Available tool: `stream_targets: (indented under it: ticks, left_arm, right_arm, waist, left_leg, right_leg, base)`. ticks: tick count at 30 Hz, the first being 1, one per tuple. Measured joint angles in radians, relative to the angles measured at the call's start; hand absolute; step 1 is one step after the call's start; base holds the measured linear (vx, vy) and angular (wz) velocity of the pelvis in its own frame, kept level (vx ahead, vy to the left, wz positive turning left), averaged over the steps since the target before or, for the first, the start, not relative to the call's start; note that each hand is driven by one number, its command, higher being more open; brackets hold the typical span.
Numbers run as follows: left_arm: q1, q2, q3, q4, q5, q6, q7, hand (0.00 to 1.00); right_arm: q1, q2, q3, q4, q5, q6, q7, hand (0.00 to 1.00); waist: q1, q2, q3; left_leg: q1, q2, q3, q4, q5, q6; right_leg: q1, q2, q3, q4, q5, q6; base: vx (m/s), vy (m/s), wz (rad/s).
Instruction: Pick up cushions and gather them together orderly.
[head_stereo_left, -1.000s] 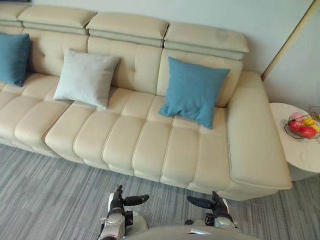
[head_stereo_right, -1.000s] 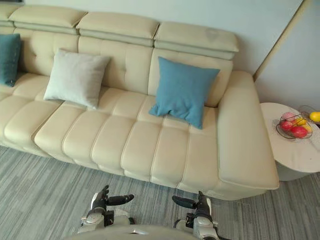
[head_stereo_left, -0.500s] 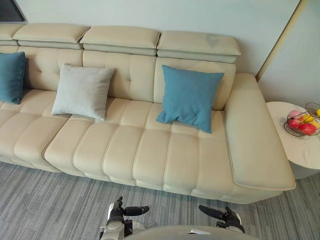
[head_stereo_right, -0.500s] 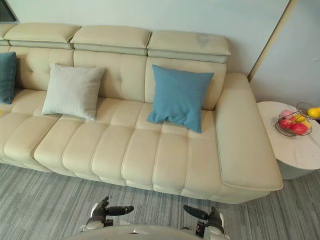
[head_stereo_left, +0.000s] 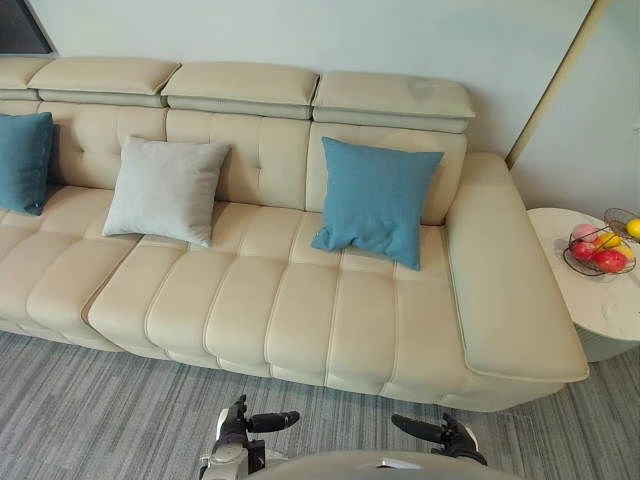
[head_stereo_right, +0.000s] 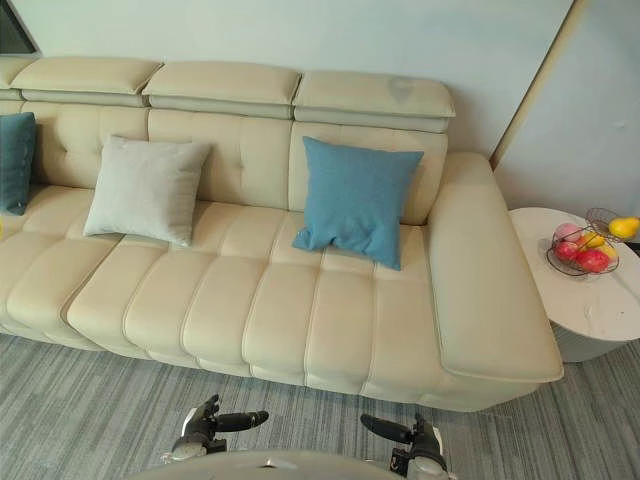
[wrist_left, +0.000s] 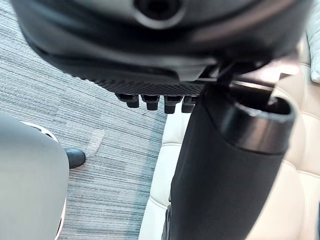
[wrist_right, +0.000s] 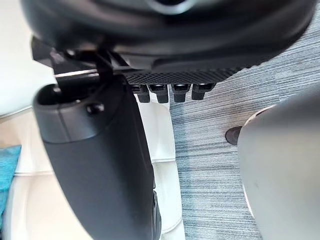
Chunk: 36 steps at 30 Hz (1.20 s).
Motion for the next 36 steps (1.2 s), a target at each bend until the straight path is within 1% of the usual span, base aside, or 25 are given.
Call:
stream_targets:
  ticks: [2,5,8,10,11,12,13,14,15,16,17,18,19,20,22,24,25,26,27,28,29,31,32,35,36]
  left_arm:
    - [0.014,-0.005,0.002,-0.020,-0.002,-0.001,-0.005,1.00]
    - [0.014,-0.005,0.002,-0.027,-0.002,-0.001,-0.008,1.00]
    - [0.007,-0.008,0.023,-0.028,-0.001,-0.001,-0.007,1.00]
    - [0.001,-0.008,0.054,-0.027,-0.001,-0.001,-0.005,1.00]
    - [-0.005,-0.008,0.065,-0.026,0.000,-0.001,-0.004,1.00]
    - [-0.009,-0.005,0.072,-0.028,0.000,0.000,-0.004,1.00]
    - [-0.010,-0.004,0.072,-0.028,0.000,0.000,-0.004,1.00]
    - [-0.014,-0.002,0.072,-0.026,0.001,0.002,-0.003,1.00]
    - [-0.022,-0.006,0.066,-0.030,0.001,0.003,-0.003,1.00]
    - [-0.017,-0.006,0.059,-0.035,0.001,0.004,-0.002,1.00]
    - [-0.011,-0.004,0.058,-0.036,0.001,0.004,-0.002,1.00]
    - [-0.011,-0.005,0.053,-0.035,0.001,0.004,-0.001,1.00]
    - [-0.011,-0.003,0.036,-0.034,0.001,0.004,0.000,1.00]
    - [-0.019,0.005,0.003,-0.033,0.001,0.003,-0.001,1.00]
    - [-0.036,0.004,-0.037,-0.029,0.002,0.003,-0.004,1.00]
    - [-0.038,0.001,-0.048,-0.022,0.004,0.003,-0.006,1.00]
    - [-0.038,0.001,-0.046,-0.022,0.012,0.005,-0.006,1.00]
    - [-0.038,0.000,-0.030,-0.026,0.020,0.007,-0.009,1.00]
    - [-0.036,0.001,-0.003,-0.028,0.022,0.007,-0.008,1.00]
    - [-0.034,0.001,0.002,-0.029,0.022,0.006,-0.005,1.00]
    - [-0.019,0.001,0.012,-0.053,0.020,-0.003,-0.001,1.00]
    - [-0.010,-0.008,0.022,-0.070,0.008,-0.005,0.000,1.00]
    - [-0.010,-0.010,0.028,-0.078,-0.011,-0.005,0.005,1.00]
    - [-0.010,-0.021,0.040,-0.094,-0.013,-0.005,0.011,1.00]
    - [-0.011,-0.024,0.041,-0.094,-0.015,-0.005,0.017,1.00]
  right_arm:
    - [0.000,0.001,0.019,-0.012,0.000,0.000,0.007,1.00]
    - [0.008,0.000,0.029,-0.031,0.002,-0.001,0.005,1.00]
    - [0.016,0.000,0.040,-0.048,0.001,0.000,0.006,1.00]
    - [0.003,0.000,0.069,-0.061,0.001,-0.001,0.006,1.00]
    - [-0.014,0.000,0.083,-0.061,0.000,-0.001,0.007,1.00]
    - [-0.033,0.007,0.088,-0.060,0.000,0.000,0.006,1.00]
    - [-0.034,0.009,0.088,-0.060,0.000,0.000,0.006,1.00]
    - [-0.048,0.015,0.085,-0.061,0.000,0.000,0.006,1.00]
    - [-0.053,0.011,0.075,-0.065,-0.001,0.002,0.006,1.00]
    - [-0.050,0.010,0.065,-0.065,-0.002,0.002,0.004,1.00]
    - [-0.044,0.008,0.065,-0.064,-0.002,0.001,-0.001,1.00]
    - [-0.045,0.000,0.065,-0.055,-0.003,0.001,-0.004,1.00]
    - [-0.048,-0.010,0.065,-0.048,-0.003,0.001,-0.006,1.00]
    - [-0.059,-0.026,0.054,-0.037,0.000,-0.001,-0.008,1.00]
    - [-0.075,-0.051,0.033,-0.014,-0.004,-0.004,-0.012,1.00]
    - [-0.074,-0.053,0.013,-0.002,-0.003,-0.004,-0.013,1.00]
    - [-0.074,-0.051,-0.002,0.004,-0.001,-0.002,-0.013,1.00]
    - [-0.071,-0.049,-0.008,0.003,0.000,0.000,-0.015,1.00]
    - [-0.069,-0.045,-0.005,0.003,-0.001,0.000,-0.017,1.00]
    - [-0.069,-0.048,-0.001,0.003,-0.002,0.000,-0.018,1.00]
    - [-0.073,-0.045,0.000,0.002,-0.001,0.001,-0.022,1.00]
    - [-0.073,-0.038,-0.004,0.004,0.002,0.004,-0.027,1.00]
    - [-0.073,-0.034,-0.004,0.002,0.002,0.004,-0.029,1.00]
    - [-0.070,-0.034,0.006,0.001,0.000,0.006,-0.033,1.00]
    - [-0.070,-0.035,0.021,0.002,0.000,0.006,-0.037,1.00]
  waist:
    - [0.000,-0.005,0.005]
    - [-0.003,-0.007,0.010]
    - [-0.004,-0.009,0.017]
    - [-0.005,-0.014,0.028]
    - [-0.005,-0.017,0.043]
    - [-0.001,-0.013,0.053]
    - [-0.001,-0.015,0.054]
    - [-0.007,-0.012,0.061]
    - [-0.009,-0.005,0.066]
    - [-0.010,-0.005,0.068]
    - [-0.013,-0.008,0.067]
    - [-0.017,-0.004,0.069]
    - [-0.024,0.005,0.073]
    - [-0.047,0.016,0.077]
    - [-0.052,0.033,0.085]
    - [-0.054,0.033,0.085]
    - [-0.055,0.025,0.090]
    - [-0.055,0.021,0.098]
    - [-0.052,0.021,0.107]
    - [-0.048,0.021,0.111]
    - [-0.046,0.031,0.113]
    - [-0.036,0.024,0.119]
    - [-0.027,0.020,0.121]
    - [-0.016,0.018,0.121]
    - [-0.008,0.017,0.121]
  left_leg:
    - [0.002,0.012,0.043,0.022,-0.016,-0.012]
    - [-0.010,0.032,0.084,0.057,-0.045,-0.027]
    - [-0.019,0.059,0.145,0.113,-0.074,-0.030]
    - [-0.020,0.080,0.207,0.162,-0.098,-0.026]
    - [-0.020,0.096,0.255,0.183,-0.115,-0.022]
    - [-0.023,0.123,0.326,0.197,-0.128,-0.025]
    - [-0.024,0.124,0.335,0.198,-0.129,-0.024]
    - [-0.027,0.144,0.386,0.204,-0.129,-0.023]
    - [-0.015,0.153,0.439,0.198,-0.128,-0.026]
    - [0.011,0.154,0.494,0.187,-0.123,-0.034]
    - [0.041,0.148,0.542,0.181,-0.119,-0.041]
    - [0.058,0.146,0.554,0.170,-0.113,-0.050]
    - [0.066,0.145,0.549,0.159,-0.108,-0.057]
    - [0.071,0.144,0.539,0.133,-0.094,-0.073]
    - [0.076,0.150,0.528,0.117,-0.059,-0.078]
    - [0.074,0.175,0.512,0.175,-0.044,-0.080]
    - [0.051,0.220,0.481,0.295,-0.044,-0.079]
    - [0.018,0.277,0.440,0.445,-0.033,-0.052]
    - [-0.038,0.338,0.362,0.624,-0.020,0.010]
    - [-0.073,0.353,0.304,0.712,-0.036,0.020]
    - [-0.160,0.332,0.167,0.842,-0.112,-0.007]
    - [-0.216,0.260,0.063,0.840,-0.163,-0.025]
    - [-0.250,0.207,0.008,0.763,-0.189,-0.032]
    - [-0.298,0.117,-0.138,0.567,-0.206,-0.045]
    - [-0.309,0.068,-0.238,0.485,-0.204,-0.050]
  right_leg:
    - [-0.018,0.018,0.053,0.002,0.008,0.012]
    - [-0.043,0.037,0.097,0.005,0.016,0.015]
    - [-0.074,0.064,0.164,0.014,0.029,0.013]
    - [-0.124,0.100,0.269,0.041,0.047,0.010]
    - [-0.156,0.125,0.292,0.047,0.074,0.005]
    - [-0.190,0.145,0.233,0.030,0.112,-0.034]
    - [-0.193,0.146,0.222,0.027,0.117,-0.041]
    - [-0.209,0.124,0.111,0.037,0.084,-0.097]
    - [-0.252,0.075,-0.093,0.120,0.034,-0.138]
    - [-0.262,0.016,-0.265,0.188,-0.005,-0.144]
    - [-0.247,-0.025,-0.400,0.225,-0.016,-0.159]
    - [-0.247,-0.030,-0.422,0.228,-0.012,-0.140]
    - [-0.248,-0.023,-0.424,0.227,-0.013,-0.138]
    - [-0.253,0.000,-0.417,0.227,-0.020,-0.134]
    - [-0.270,0.036,-0.366,0.211,-0.023,-0.140]
    - [-0.272,0.055,-0.340,0.215,-0.044,-0.144]
    - [-0.254,0.071,-0.323,0.209,-0.056,-0.149]
    - [-0.223,0.093,-0.309,0.199,-0.062,-0.157]
    - [-0.191,0.119,-0.273,0.190,-0.070,-0.169]
    - [-0.180,0.135,-0.255,0.190,-0.075,-0.176]
    - [-0.162,0.165,-0.202,0.190,-0.089,-0.195]
    - [-0.142,0.178,-0.140,0.186,-0.092,-0.192]
    - [-0.128,0.187,-0.090,0.184,-0.095,-0.190]
    - [-0.113,0.202,0.014,0.195,-0.105,-0.168]
    - [-0.111,0.205,0.062,0.201,-0.111,-0.162]
  base:
    - [-0.04,-0.013,-0.63]
    - [-0.03,-0.038,-0.52]
    - [0.01,-0.027,-0.84]
    - [0.01,-0.016,-1.50]
    - [-0.04,-0.013,-2.00]
    - [-0.06,-0.032,-1.59]
    - [-0.05,-0.051,-1.34]
    - [-0.02,-0.026,-1.08]
    - [0.02,0.022,-1.50]
    - [0.08,0.030,-1.60]
    - [0.13,0.003,-1.40]
    - [0.17,-0.060,-1.04]
    - [0.12,-0.071,-0.61]
    - [0.11,-0.091,-0.41]
    - [0.12,-0.154,-0.72]
    - [0.14,-0.216,-0.64]
    - [0.11,-0.237,-0.46]
    - [0.14,-0.308,-0.68]
    - [0.10,-0.232,-0.69]
    - [0.16,-0.187,-1.08]
    - [0.14,-0.063,-1.16]
    - [0.13,-0.016,-1.25]
    - [0.14,-0.009,-1.18]
    - [0.15,0.036,-1.16]
    - [0.19,0.113,-1.08]
